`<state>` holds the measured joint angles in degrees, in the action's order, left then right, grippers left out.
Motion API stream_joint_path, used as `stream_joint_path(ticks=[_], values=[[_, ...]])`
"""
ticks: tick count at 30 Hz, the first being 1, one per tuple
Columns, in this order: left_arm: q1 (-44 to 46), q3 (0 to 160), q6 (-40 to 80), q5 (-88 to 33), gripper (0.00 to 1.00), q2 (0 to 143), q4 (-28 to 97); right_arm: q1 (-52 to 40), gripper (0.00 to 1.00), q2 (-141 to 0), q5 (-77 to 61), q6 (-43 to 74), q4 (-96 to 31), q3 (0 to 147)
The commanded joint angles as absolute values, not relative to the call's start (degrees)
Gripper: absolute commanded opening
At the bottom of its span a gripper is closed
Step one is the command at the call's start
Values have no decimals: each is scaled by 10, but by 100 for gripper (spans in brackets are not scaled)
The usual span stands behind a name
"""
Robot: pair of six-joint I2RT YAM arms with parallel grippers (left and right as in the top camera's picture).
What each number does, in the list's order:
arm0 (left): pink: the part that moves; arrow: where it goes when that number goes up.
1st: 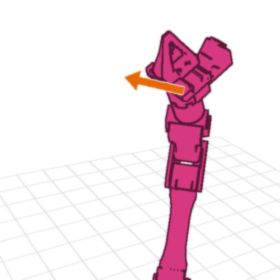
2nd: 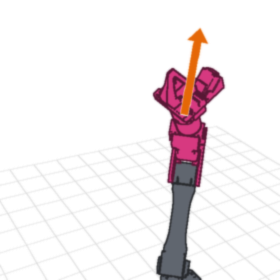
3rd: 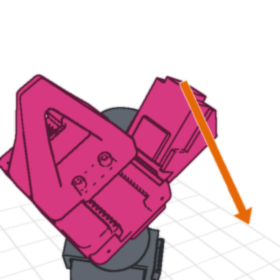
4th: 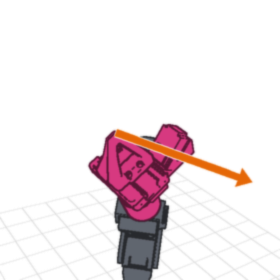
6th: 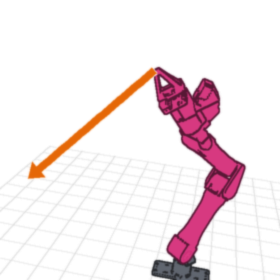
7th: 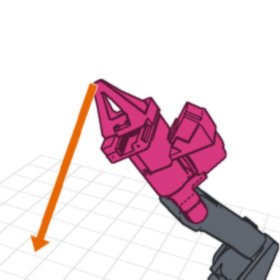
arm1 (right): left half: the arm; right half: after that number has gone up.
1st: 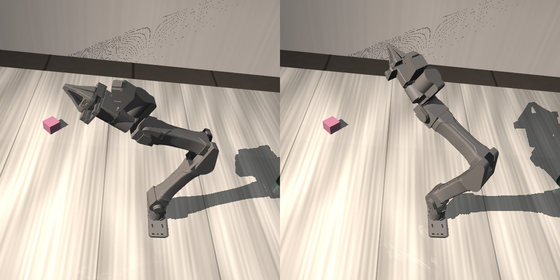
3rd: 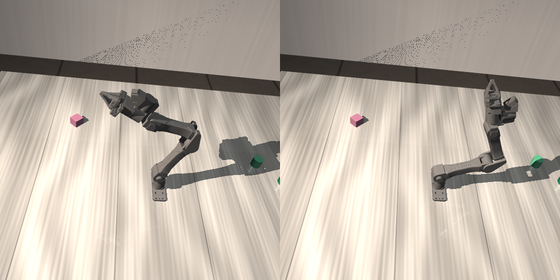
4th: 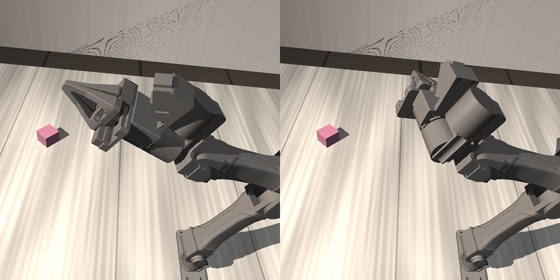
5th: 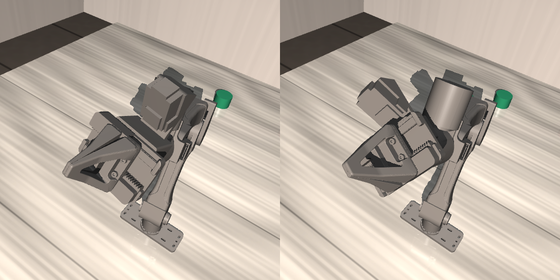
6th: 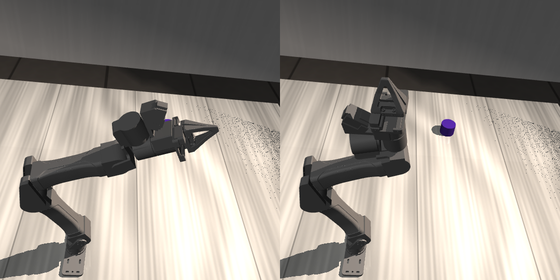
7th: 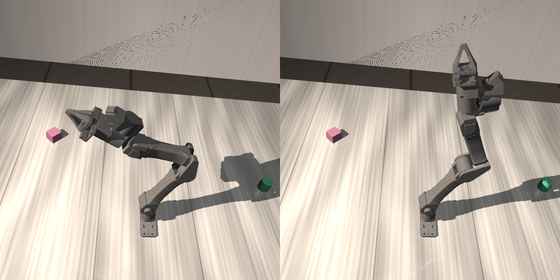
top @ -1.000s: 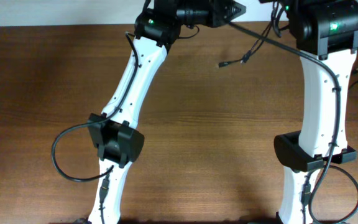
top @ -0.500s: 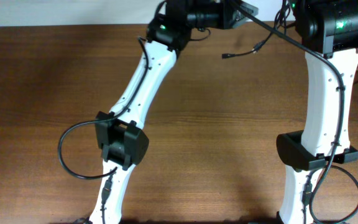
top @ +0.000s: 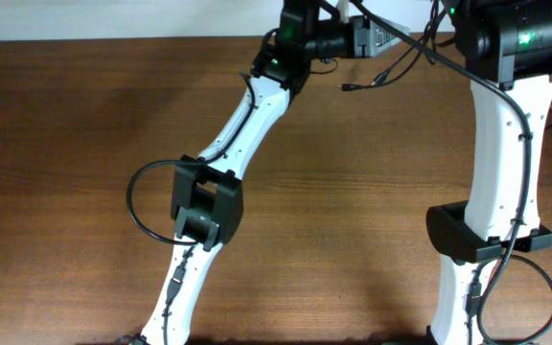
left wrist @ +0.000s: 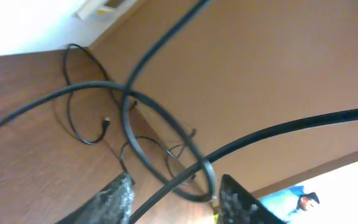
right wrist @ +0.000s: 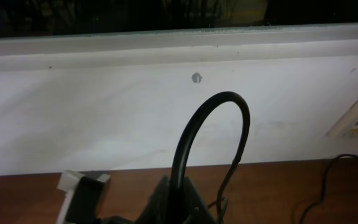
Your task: Untangle cables
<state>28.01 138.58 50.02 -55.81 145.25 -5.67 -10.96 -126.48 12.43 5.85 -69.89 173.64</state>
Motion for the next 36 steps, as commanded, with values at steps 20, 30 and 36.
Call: stream_joint_path(ticks=[20,30,36], values=[[314,1386,575,-573,0,1481,-138,-129,4,-1239,123,60,-732,1736],[268,1386,594,-626,0,1481,-147,-118,4,-1234,127,60,-731,1736],[252,1386,594,-643,2,1481,-145,-115,4,-1234,127,60,-731,1736]])
